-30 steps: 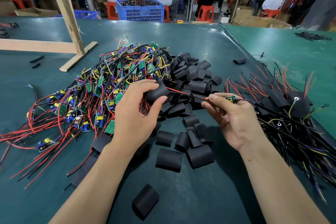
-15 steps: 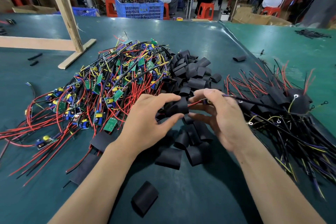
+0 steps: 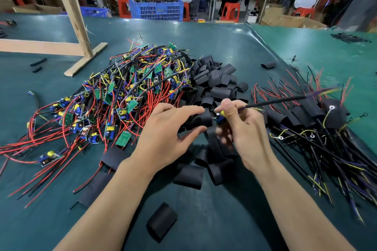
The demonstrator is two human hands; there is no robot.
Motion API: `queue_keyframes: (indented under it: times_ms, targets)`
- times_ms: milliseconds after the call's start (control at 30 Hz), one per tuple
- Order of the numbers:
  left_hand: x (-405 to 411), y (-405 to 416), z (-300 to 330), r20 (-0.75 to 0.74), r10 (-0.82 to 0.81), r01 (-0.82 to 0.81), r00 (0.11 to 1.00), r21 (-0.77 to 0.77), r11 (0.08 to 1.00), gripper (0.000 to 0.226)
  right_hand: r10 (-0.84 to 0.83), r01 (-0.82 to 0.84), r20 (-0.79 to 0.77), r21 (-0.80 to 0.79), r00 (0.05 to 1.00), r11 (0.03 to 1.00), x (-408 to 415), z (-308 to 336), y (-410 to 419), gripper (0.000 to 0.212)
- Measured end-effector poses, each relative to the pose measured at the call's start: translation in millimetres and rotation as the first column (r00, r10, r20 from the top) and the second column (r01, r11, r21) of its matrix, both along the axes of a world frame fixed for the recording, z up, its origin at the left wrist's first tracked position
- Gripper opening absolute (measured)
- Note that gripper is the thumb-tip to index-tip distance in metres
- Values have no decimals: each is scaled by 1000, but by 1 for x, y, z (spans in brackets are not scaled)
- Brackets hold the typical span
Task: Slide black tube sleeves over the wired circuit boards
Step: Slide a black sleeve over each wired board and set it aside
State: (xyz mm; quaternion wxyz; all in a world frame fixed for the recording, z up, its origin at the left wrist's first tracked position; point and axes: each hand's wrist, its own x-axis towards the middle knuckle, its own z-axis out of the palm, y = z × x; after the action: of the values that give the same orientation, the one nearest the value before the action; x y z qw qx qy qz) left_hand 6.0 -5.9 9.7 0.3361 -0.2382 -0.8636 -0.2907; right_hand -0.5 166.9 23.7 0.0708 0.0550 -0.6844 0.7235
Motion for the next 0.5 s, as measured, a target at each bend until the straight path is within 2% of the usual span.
queue_keyframes:
  times_ms: [67,167,300,400,500]
  targets:
    - [-2,0,0,-35,8,-9,999,-32,999,35,32,-34,39,36,999,999,-2,0,1,39]
    - [-3,-4,0,18,-33,34,999,-29,999,35,154,-155,149,-5,977,988,-3,1,8,27]
    - [-4,-6,0,83,-82,83,993,-9,996,32,215,-216,37,8,976,976,-5,-3,14,7]
    - [-3,-5,0,99,-110,103,989,74,992,30,223,-224,26,46,975,974,-6,-5,13,8]
    - [-2,-6,-1,127,-117,101,985,127,987,31,143,-143,9,38,990,989,-7,-5,12,8]
